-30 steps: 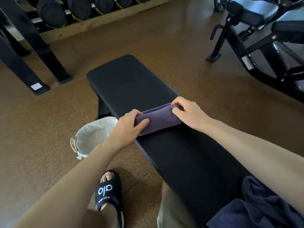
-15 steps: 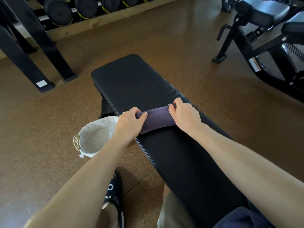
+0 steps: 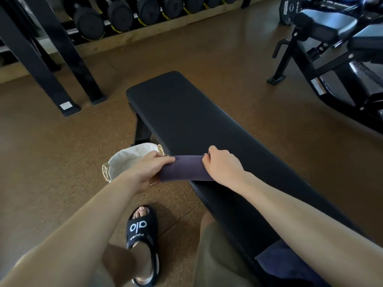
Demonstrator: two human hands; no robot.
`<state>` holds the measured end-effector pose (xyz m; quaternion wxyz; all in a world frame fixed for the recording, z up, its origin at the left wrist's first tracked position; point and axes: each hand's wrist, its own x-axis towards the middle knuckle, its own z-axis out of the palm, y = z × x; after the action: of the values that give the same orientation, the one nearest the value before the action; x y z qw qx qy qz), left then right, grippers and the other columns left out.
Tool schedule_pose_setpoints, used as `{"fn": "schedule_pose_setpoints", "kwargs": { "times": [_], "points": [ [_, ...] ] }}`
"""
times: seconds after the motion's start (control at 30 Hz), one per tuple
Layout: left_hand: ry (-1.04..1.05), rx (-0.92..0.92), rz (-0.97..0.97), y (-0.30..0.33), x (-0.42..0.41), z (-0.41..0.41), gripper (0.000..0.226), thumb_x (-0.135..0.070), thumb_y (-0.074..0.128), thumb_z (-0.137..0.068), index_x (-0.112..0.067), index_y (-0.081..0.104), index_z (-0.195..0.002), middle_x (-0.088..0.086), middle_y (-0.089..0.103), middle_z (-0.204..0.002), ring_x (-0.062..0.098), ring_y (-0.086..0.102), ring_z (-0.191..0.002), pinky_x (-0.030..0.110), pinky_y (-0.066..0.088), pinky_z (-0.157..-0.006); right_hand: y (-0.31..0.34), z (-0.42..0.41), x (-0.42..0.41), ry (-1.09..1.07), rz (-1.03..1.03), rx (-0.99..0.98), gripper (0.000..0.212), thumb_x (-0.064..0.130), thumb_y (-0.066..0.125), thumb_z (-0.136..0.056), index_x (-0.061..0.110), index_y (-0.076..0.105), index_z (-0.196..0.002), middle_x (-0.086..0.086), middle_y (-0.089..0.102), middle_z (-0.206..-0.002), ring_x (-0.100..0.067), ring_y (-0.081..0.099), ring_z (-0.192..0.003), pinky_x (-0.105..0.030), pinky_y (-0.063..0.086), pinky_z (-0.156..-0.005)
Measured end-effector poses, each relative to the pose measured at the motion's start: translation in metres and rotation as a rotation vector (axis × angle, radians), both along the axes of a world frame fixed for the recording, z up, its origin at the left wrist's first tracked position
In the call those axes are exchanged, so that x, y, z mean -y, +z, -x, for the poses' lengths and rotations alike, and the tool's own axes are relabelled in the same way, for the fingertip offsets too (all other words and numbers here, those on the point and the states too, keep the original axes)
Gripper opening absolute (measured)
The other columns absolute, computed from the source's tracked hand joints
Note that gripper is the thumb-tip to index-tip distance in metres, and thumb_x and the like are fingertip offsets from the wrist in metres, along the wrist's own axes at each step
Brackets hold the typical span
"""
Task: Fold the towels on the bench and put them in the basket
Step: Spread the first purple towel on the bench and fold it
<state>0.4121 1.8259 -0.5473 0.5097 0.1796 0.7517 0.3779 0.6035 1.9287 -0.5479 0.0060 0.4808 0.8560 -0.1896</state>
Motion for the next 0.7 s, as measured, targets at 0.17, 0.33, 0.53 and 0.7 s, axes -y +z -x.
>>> {"fn": "schedule_pose_setpoints", "kwargs": {
  "times": [0.17,0.33,0.53,0.7],
  "points": [
    [-0.073,-0.075,-0.126,0.031,0.022,0.033,0.022,-0.018,0.079,-0.086,-0.016,0.061,-0.099,0.010,0.068,-0.101,0.019,0.063,-0.092,0.032,0.050,-0.077,0.016,0.019,0.021,0.210,0.096,-0.145,0.021,0.030,0.057,-0.094,0.017,0.061,-0.111,-0.006,0.059,-0.112,-0.028,0.059,-0.105,-0.041,0.049,-0.090],
    [-0.434,-0.199,-0.033,0.080,0.025,0.077,0.034,-0.021,0.081,-0.086,-0.012,0.064,-0.114,0.008,0.072,-0.107,0.021,0.069,-0.097,0.037,0.054,-0.088,0.038,0.069,0.044,0.157,0.896,-0.626,0.056,0.031,0.071,-0.083,0.027,0.055,-0.137,0.005,0.062,-0.132,-0.004,0.054,-0.126,-0.024,0.042,-0.104],
    [-0.489,-0.347,0.021,0.059,0.008,0.114,0.043,-0.031,0.086,-0.080,-0.020,0.063,-0.115,0.004,0.070,-0.111,0.021,0.066,-0.105,0.041,0.056,-0.095,-0.025,0.112,0.055,0.004,1.035,-0.527,0.045,0.046,0.076,-0.088,0.019,0.067,-0.123,0.002,0.074,-0.118,-0.018,0.067,-0.113,-0.041,0.050,-0.106],
    [-0.305,-0.507,-0.066,-0.012,-0.010,0.150,0.044,-0.040,0.087,-0.077,-0.018,0.063,-0.107,0.000,0.068,-0.101,0.018,0.064,-0.095,0.035,0.053,-0.082,-0.077,0.150,0.054,-0.111,1.011,-0.456,0.039,0.053,0.060,-0.096,0.026,0.058,-0.124,0.008,0.068,-0.121,-0.012,0.064,-0.109,-0.038,0.052,-0.101]
  ]
}}
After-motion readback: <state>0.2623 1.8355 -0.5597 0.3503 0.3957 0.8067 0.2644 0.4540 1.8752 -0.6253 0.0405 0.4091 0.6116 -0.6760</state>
